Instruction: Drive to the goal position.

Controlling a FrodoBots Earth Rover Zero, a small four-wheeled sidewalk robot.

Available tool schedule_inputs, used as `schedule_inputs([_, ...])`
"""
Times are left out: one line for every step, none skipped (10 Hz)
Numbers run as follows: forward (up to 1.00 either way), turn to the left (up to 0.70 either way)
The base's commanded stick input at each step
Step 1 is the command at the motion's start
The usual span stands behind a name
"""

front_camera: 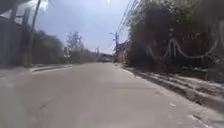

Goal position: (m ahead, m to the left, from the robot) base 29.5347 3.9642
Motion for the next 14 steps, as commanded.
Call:
schedule_inputs([0.7, 0.0])
schedule_inputs([0.7, 0.0])
schedule_inputs([0.7, 0.0])
schedule_inputs([0.7, 0.0])
schedule_inputs([0.7, 0.0])
schedule_inputs([0.7, 0.0])
schedule_inputs([0.7, 0.0])
schedule_inputs([0.7, 0.0])
schedule_inputs([0.7, 0.0])
schedule_inputs([0.7, 0.0])
schedule_inputs([0.7, 0.0])
schedule_inputs([0.7, 0.0])
schedule_inputs([0.7, 0.0])
schedule_inputs([0.7, 0.0])
